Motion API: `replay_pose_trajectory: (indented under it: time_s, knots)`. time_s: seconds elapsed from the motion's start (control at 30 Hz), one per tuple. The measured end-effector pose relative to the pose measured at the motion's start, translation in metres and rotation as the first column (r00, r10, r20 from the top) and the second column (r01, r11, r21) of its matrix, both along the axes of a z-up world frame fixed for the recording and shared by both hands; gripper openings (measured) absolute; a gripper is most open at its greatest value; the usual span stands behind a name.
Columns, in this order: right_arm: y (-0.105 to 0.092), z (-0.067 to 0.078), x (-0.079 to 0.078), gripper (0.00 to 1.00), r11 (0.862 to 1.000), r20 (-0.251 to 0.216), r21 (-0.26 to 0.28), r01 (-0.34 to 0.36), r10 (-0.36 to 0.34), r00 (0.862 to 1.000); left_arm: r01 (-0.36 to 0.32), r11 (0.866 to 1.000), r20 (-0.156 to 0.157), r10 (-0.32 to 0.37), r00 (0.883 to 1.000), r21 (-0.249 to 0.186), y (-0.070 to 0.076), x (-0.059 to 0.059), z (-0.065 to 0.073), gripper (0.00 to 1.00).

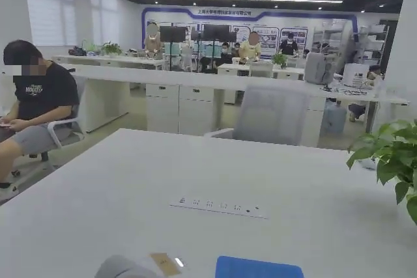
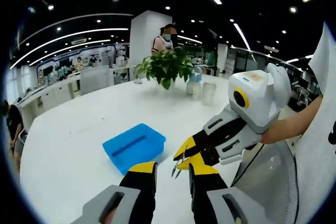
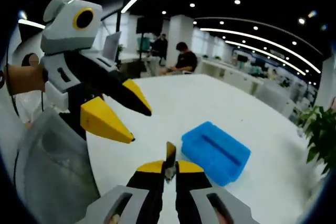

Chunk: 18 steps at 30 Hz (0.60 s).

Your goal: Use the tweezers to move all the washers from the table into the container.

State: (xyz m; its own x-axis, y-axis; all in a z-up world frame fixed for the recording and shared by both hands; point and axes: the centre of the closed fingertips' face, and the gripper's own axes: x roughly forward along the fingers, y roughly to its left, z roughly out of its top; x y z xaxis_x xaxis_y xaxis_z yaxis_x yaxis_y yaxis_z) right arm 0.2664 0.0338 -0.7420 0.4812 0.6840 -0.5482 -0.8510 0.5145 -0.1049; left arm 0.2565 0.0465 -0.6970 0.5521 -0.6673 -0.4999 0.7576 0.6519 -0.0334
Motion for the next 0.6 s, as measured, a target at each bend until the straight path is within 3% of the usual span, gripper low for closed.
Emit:
replay_pose_trajectory:
  time_s: [0.07,0.23,0.4,0.6]
  knots:
    - [0.001,-0.003,-0.005,0.03,1.000,0.013,-0.015,-0.012,0.012,1.000,0.033,0.999,-0.022,-0.033,0.999,0.007,-0.008,-0.003,-0.004,0.17]
    - [0.001,-0.013,-0.012,0.04,0.995,0.034,-0.087,-0.038,0.042,0.999,0.124,0.991,-0.036,-0.123,0.992,0.045,-0.026,-0.011,-0.013,0.15]
    - [-0.003,-0.021,-0.013,0.04,0.987,0.057,-0.150,-0.053,0.062,0.996,0.153,0.983,-0.013,-0.152,0.988,0.106,-0.031,-0.007,-0.022,0.06]
    - [-0.010,-0.031,-0.011,0.04,0.970,0.091,-0.233,-0.068,0.091,0.992,0.222,0.962,-0.009,-0.223,0.975,0.156,-0.036,-0.008,-0.036,0.00]
